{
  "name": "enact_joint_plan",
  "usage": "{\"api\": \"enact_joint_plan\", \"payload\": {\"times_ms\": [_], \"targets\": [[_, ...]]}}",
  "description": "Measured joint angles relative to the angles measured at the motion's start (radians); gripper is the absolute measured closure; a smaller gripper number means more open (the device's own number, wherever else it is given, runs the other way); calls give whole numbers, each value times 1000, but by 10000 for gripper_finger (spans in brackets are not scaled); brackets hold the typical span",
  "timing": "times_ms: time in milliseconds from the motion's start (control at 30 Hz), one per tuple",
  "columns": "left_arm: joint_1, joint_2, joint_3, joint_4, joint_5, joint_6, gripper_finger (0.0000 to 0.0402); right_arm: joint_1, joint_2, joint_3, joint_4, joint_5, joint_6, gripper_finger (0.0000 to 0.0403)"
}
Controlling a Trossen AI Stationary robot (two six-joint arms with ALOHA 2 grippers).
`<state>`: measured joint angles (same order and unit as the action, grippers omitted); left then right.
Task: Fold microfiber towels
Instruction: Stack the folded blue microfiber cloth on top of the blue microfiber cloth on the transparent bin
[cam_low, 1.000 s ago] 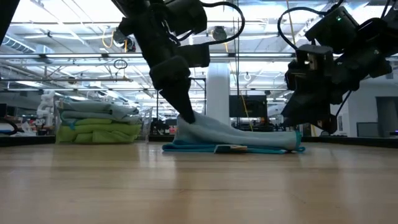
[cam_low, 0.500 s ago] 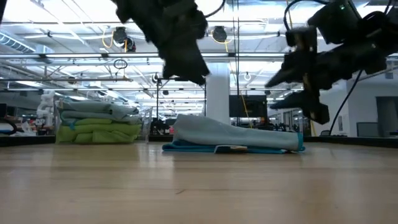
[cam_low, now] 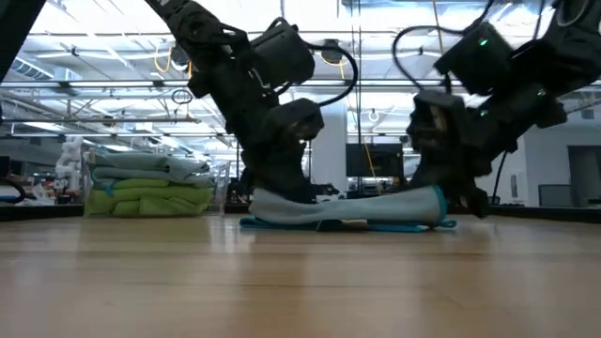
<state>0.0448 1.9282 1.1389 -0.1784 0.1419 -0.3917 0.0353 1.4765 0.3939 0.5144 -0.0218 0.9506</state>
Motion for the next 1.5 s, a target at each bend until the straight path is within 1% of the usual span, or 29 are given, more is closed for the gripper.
{"api": "enact_joint_plan", "payload": {"times_ms": [100, 233, 300, 367, 400, 433, 500, 600, 733, 767, 833, 900, 967, 1033, 1100, 1200, 1233, 1333, 1500], "targets": [[1, 3, -1, -10, 8, 1, 375, 0, 53, 31, -46, -4, -2, 398], [16, -32, 1, 9, 84, -27, 361, 2, 85, 43, -50, -11, -6, 397], [25, -61, 0, -16, 103, -54, 358, 0, 81, 44, -49, -31, -4, 398], [35, -87, 8, -13, 98, -81, 356, -9, 51, 41, -54, -73, -8, 398], [38, -108, 6, -45, 84, -99, 355, -11, 26, 39, -55, -87, -8, 398], [43, -124, 5, -59, 76, -125, 355, -12, -3, 40, -57, -86, 10, 397], [56, -153, 9, -52, 66, -179, 355, -21, -81, 43, -130, -84, 73, 389], [70, -175, 5, -70, 71, -223, 355, -42, -188, 42, -283, -83, 247, 366], [51, -170, 6, -58, 75, -240, 355, -36, -325, 42, -477, -88, 482, 316], [41, -153, 6, -43, 51, -240, 355, -30, -349, 40, -523, -92, 517, 302], [23, -126, 4, -36, -5, -235, 355, -22, -369, 39, -559, -104, 585, 270], [10, -83, 1, 3, -12, -224, 355, -11, -373, 39, -577, -96, 673, 237], [5, -58, 3, 23, 2, -209, 355, 5, -362, 39, -554, -63, 775, 204], [-2, -34, 5, 69, 10, -194, 355, 16, -347, 40, -536, -35, 816, 173], [-6, -13, 2, 38, -1, -178, 355, 26, -317, 40, -511, -29, 838, 143], [-7, 17, 2, 41, -16, -170, 355, 32, -261, 38, -496, -31, 842, 103], [-6, 26, 2, 43, -15, -168, 355, 32, -229, 38, -463, -31, 846, 93], [-5, 59, 7, 69, -9, -169, 355, 35, -148, 40, -398, -34, 863, 74], [-11, 91, 9, 108, 20, -164, 355, 40, -33, 45, -233, -53, 875, 73]]}}
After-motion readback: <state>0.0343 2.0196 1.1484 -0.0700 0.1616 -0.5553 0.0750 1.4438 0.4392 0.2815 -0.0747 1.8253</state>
